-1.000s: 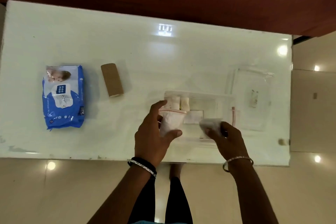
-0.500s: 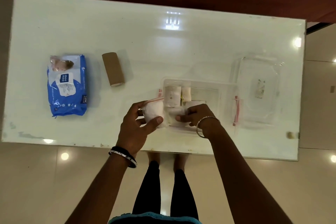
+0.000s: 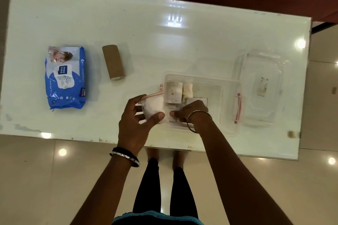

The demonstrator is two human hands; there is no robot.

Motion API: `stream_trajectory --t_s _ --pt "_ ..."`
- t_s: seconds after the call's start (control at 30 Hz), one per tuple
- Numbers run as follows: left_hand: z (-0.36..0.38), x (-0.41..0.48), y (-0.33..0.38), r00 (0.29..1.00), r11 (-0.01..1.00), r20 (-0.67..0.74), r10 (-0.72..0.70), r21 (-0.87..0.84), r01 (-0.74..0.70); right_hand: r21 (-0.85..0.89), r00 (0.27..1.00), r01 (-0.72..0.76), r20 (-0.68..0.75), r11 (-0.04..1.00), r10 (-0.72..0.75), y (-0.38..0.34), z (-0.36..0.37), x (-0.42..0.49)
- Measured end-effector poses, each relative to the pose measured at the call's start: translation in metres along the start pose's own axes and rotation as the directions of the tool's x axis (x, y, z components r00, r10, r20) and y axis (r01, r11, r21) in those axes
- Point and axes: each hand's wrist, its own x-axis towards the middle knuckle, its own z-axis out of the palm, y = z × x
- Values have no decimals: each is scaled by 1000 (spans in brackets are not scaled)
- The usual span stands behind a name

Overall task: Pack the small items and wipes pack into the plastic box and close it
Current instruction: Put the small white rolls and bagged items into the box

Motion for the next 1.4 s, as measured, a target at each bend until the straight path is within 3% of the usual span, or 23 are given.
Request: stream_trajectory --t_s 0.07,0.17,0.27,0.37,0.5,0.6,0.7,0.77,0.9,1.17,1.3,1.4 --pt "2 -7 8 990 983 -75 117 153 -105 43 996 51 -69 998 -48 7 -15 -13" --pt "9 -17 21 975 949 -43 216 245 -199 198 971 204 -168 959 -172 21 -40 -45" --pt "28 -22 26 968 916 66 242 313 -251 544 939 249 66 801 -337 30 -58 -78" --pt "53 -20 23 954 883 186 235 370 -290 673 875 215 188 708 -445 40 -55 -85" --pt "68 -19 16 940 868 294 173 406 -287 579 937 295 -20 760 -348 56 -46 -60" --pt "59 -21 14 949 829 151 278 461 -317 490 970 242 -119 838 -210 61 -46 -41" --pt "42 -17 5 934 780 -35 356 562 -276 273 980 173 -140 946 -138 56 -43 -27" --pt "32 -12 -2 947 807 -80 311 548 -219 159 982 148 -142 976 -125 48 -39 -21" --pt "26 -4 -3 981 859 -40 190 491 -146 38 982 95 -169 995 -87 31 -29 -13" --pt "18 9 -6 998 935 17 55 349 -58 84 970 50 -241 995 -29 19 -16 -10" --pt "6 17 -9 997 961 71 -5 276 -14 78 978 5 -210 997 12 14 -25 -16" --pt "-7 28 -9 1000 974 -21 20 228 -14 90 938 22 -346 996 10 11 -39 -31"
